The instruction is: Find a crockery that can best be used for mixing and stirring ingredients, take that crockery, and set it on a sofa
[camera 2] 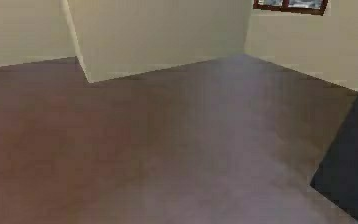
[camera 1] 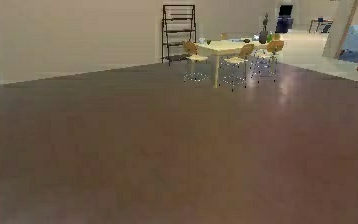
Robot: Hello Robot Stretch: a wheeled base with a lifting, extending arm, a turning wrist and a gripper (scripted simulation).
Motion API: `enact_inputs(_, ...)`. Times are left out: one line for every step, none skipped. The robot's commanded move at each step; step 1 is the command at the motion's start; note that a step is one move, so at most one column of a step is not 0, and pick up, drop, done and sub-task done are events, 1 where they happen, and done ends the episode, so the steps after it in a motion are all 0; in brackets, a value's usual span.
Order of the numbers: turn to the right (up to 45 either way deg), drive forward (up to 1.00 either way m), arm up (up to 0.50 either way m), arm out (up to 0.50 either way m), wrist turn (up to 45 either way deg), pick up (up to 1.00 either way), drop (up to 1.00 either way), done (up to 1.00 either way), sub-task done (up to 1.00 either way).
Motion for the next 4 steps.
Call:
enact_inputs(39.0,0.00,0.00,0.00,0.0,0.00,0.00,0.00,0.00)
enact_inputs(0.0,1.00,0.00,0.00,0.0,0.00,0.00,0.00,0.00)
enact_inputs(0.0,1.00,0.00,0.00,0.0,0.00,0.00,0.00,0.00)
enact_inputs(0.0,1.00,0.00,0.00,0.0,0.00,0.00,0.00,0.00)
